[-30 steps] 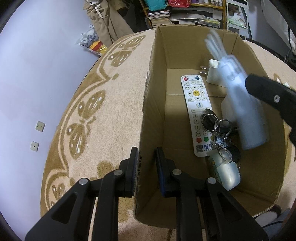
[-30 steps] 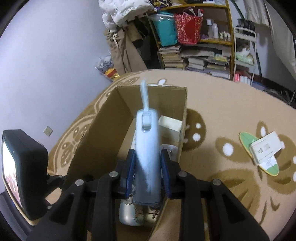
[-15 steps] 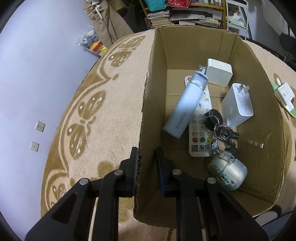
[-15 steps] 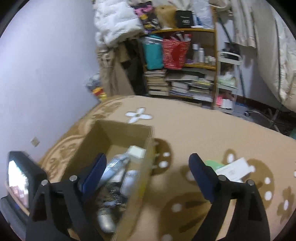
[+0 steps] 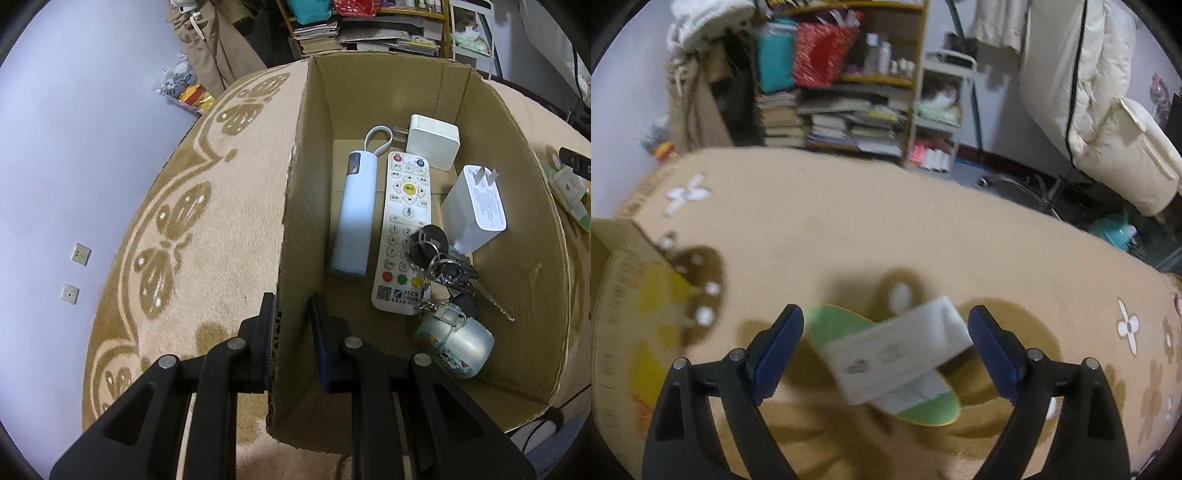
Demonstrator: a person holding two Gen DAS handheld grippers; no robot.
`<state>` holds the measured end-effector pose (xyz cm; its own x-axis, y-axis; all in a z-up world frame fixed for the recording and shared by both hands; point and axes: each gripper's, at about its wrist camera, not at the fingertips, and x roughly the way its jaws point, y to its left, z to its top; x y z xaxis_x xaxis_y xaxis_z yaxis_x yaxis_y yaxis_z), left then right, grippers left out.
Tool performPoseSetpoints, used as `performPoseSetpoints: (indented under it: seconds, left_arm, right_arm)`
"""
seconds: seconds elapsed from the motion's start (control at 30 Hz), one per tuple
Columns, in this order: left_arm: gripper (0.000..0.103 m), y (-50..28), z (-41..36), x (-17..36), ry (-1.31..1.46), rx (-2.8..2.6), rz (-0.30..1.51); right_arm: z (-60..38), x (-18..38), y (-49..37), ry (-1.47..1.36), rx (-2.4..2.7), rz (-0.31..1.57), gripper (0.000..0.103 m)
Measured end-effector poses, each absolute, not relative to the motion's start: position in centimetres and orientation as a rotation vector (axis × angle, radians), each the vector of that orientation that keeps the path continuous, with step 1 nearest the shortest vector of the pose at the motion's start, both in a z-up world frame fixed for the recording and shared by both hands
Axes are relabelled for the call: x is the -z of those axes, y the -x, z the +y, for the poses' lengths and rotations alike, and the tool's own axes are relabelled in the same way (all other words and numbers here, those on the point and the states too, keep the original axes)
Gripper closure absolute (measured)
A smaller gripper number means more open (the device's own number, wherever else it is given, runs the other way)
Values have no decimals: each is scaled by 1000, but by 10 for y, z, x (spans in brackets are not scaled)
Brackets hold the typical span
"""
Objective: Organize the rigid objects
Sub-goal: 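Move the right gripper back over the white router, then grasp the white router with the right gripper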
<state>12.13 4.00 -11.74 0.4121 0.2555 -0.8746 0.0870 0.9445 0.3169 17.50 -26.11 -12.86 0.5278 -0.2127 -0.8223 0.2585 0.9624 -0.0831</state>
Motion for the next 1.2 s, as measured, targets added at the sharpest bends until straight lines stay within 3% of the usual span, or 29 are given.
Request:
performPoseSetpoints:
  seconds: [0.47,0.77,0.93,1.2]
  left_arm:
    - [84,-120,41,118,-318,-121,1140]
    - [84,-120,38,118,-340,-128,1143]
    - [83,-120,36,118,-351,-134,1147]
    - [84,-120,35,119,-369,-142,1150]
  right_arm:
    - [-297,166,-191,-220,378,1072,8]
    - [-305,180,-154,-328,385,1076,8]
    - [-310,176,-138,-317,360,1037,30]
    - [-320,170,-147,-287,256,963,30]
